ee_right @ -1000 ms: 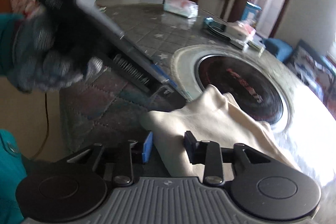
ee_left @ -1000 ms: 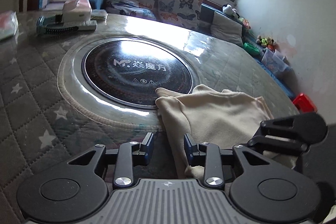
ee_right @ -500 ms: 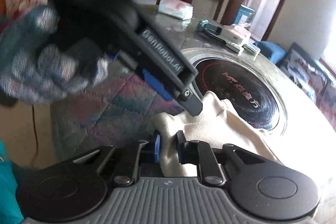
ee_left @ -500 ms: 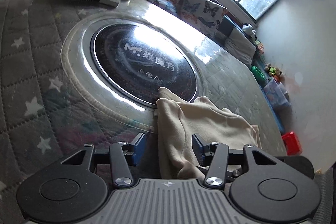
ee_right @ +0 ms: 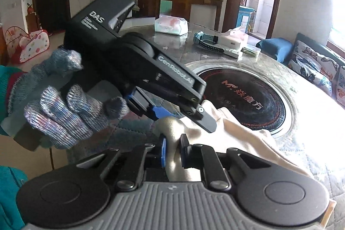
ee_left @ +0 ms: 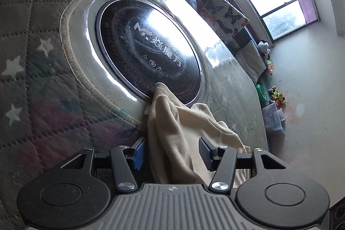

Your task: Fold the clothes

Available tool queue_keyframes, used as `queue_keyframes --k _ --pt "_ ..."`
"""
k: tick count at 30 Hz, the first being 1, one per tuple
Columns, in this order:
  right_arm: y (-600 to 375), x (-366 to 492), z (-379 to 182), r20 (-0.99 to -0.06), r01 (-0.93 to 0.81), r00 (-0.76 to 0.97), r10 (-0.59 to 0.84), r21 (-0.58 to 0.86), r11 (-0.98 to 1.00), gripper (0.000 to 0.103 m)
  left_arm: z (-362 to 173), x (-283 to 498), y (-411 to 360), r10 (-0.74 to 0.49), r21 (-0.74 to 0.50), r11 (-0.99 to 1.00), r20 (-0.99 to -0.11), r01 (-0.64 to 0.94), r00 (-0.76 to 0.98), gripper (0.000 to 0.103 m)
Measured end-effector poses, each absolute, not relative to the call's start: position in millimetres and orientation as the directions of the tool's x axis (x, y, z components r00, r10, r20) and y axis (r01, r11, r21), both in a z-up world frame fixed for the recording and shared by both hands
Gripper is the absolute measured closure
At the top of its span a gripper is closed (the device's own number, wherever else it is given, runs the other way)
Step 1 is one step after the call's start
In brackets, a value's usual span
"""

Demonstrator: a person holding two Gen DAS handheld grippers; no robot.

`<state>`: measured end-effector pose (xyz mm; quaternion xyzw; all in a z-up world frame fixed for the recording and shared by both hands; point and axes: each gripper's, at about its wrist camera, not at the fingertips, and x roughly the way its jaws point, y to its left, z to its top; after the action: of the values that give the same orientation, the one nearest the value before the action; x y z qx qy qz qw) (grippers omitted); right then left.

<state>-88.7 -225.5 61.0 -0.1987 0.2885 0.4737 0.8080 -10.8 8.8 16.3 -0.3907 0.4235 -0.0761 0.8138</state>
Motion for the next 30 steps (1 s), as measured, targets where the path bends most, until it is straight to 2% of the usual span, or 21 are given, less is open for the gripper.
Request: queue_keyframes --k 2,3,4,5,6,7,13,17,22,28,30 --pt "-227 -91 62 -0.652 -0.883 0.379 0.657 -0.044 0.467 0.092 15 -10 9 -0.469 -0.715 0.667 -0.622 -0.21 0.627 0.049" --pt "-228 -92 62 -0.65 -0.885 0.376 0.661 -0.04 0.463 0.092 14 -9 9 -0.476 -0.721 0.66 -0.619 -0.212 0.625 0.054" --pt "-229 -93 63 -0.648 -0.887 0.373 0.665 -0.037 0.461 0.092 12 -9 9 -0.482 -0.724 0.654 -0.621 -0.218 0.618 0.066" --pt "-229 -94 63 -0.645 -0.887 0.369 0.669 -0.031 0.46 0.092 10 -8 8 -0.488 -0.728 0.648 -0.623 -0.224 0.612 0.071" --pt "-230 -95 63 -0.643 -0.888 0.365 0.673 -0.025 0.459 0.092 7 -7 8 -0.491 -0.731 0.642 -0.624 -0.233 0.608 0.081" --pt "-231 -96 62 -0.642 -0.889 0.364 0.675 -0.023 0.458 0.092 5 -7 9 -0.496 -0.736 0.636 -0.62 -0.232 0.608 0.082" --pt "-243 -94 61 -0.653 -0.874 0.358 0.667 0.017 0.485 0.089 6 -5 8 -0.485 -0.72 0.66 -0.625 -0.212 0.612 0.084" --pt "-271 -89 67 -0.643 -0.824 0.41 0.647 0.043 0.565 0.078 10 -4 7 -0.477 -0.705 0.681 -0.632 -0.197 0.611 0.084" --pt "-312 -74 68 -0.646 -0.707 0.533 0.546 0.015 0.707 0.076 11 -3 6 -0.469 -0.691 0.697 -0.641 -0.19 0.608 0.084" --pt "-371 -35 55 -0.659 -0.481 0.656 0.368 0.012 0.877 0.073 13 -2 3 -0.451 -0.667 0.724 -0.653 -0.178 0.609 0.083" --pt "-384 -25 49 -0.665 -0.432 0.663 0.343 0.034 0.901 0.066 13 0 2 -0.444 -0.657 0.733 -0.66 -0.177 0.606 0.083"
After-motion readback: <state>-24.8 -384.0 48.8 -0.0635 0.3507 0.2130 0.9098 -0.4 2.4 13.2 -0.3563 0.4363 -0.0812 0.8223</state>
